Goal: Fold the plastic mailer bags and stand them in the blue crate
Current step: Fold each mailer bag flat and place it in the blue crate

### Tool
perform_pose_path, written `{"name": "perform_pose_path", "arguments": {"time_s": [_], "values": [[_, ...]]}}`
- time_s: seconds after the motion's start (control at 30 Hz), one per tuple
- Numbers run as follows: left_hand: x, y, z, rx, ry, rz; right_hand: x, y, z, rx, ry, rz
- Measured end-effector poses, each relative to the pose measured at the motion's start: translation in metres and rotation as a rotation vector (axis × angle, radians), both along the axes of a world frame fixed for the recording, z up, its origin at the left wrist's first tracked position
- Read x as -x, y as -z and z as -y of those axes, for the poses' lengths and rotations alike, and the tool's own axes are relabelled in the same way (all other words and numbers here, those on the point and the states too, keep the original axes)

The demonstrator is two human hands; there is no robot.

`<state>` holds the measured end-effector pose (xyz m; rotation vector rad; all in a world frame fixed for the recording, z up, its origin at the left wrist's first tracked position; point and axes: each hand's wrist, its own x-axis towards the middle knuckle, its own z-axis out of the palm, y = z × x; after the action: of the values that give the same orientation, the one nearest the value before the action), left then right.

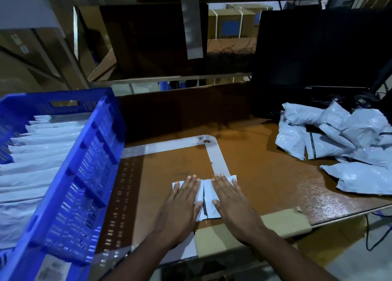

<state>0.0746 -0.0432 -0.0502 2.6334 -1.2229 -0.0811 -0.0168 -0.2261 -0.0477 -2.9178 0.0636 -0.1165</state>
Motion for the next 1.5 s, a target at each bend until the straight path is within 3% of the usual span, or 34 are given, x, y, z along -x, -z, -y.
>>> {"name": "perform_pose_path", "arguments": {"time_s": [0.23, 0.6, 0.77, 0.87, 1.07, 1.27, 1.5], "values": [[0.002, 0.004, -0.004, -0.018, 0.009, 0.006, 0.004, 0.002, 0.002, 0.043, 0.010, -0.004], [0.001, -0.005, -0.006, -0.048, 0.013, -0.035, 0.006, -0.004, 0.017, -0.140, 0.032, -0.114], [-0.005, -0.002, -0.021, 0.014, -0.009, -0.108, 0.028, -0.004, 0.027, -0.184, 0.174, -0.111], [-0.003, -0.001, -0.037, 0.083, -0.011, -0.168, 0.044, -0.011, 0.026, -0.294, 0.223, -0.015], [0.006, 0.005, -0.054, 0.362, 0.022, -0.228, 0.078, -0.004, 0.021, -0.416, 0.200, 0.045], [0.005, 0.002, -0.055, 0.377, 0.024, -0.213, 0.076, 0.000, 0.012, -0.407, 0.302, 0.129], [0.005, -0.007, -0.053, 0.405, -0.017, -0.170, 0.074, -0.007, 0.000, -0.328, 0.362, 0.093]]}}
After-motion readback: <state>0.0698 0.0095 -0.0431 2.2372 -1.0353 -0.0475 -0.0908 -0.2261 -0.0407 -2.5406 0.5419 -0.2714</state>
